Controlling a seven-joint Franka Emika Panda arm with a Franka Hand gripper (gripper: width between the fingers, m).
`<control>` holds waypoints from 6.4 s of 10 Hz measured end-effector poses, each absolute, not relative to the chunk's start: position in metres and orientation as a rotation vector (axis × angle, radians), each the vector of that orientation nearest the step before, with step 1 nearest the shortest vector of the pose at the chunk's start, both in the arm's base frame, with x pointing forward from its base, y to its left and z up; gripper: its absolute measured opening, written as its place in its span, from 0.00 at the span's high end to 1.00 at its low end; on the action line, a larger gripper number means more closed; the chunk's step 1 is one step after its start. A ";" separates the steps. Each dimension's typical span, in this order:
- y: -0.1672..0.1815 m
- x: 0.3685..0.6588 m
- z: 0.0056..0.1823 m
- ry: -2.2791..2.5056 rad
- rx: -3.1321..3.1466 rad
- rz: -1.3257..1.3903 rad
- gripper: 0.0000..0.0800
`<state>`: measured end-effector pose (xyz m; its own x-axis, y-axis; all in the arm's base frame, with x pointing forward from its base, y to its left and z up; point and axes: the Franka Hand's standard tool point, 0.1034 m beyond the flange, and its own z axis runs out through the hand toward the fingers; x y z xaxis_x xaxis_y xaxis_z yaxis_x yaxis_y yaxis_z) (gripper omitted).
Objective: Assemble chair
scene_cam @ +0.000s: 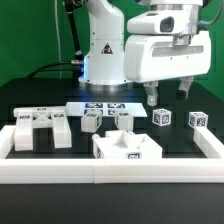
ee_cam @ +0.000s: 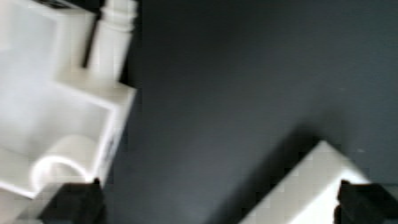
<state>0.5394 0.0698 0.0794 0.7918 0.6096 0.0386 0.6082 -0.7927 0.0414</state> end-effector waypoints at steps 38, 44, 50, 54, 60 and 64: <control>0.040 0.554 0.005 0.812 3.041 -0.023 0.96; 0.083 0.567 0.006 0.432 3.123 -0.044 0.96; 0.113 0.587 0.018 0.224 3.156 -0.168 0.96; 0.127 0.586 0.016 0.213 3.159 -0.195 0.96; 0.116 0.586 0.013 0.208 3.147 -0.202 0.80; 0.097 0.585 0.022 0.253 3.134 -0.196 0.23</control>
Offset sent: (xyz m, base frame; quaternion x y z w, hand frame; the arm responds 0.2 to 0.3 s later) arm 0.0242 -0.0190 -0.0105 0.0270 0.0206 -0.0420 0.9985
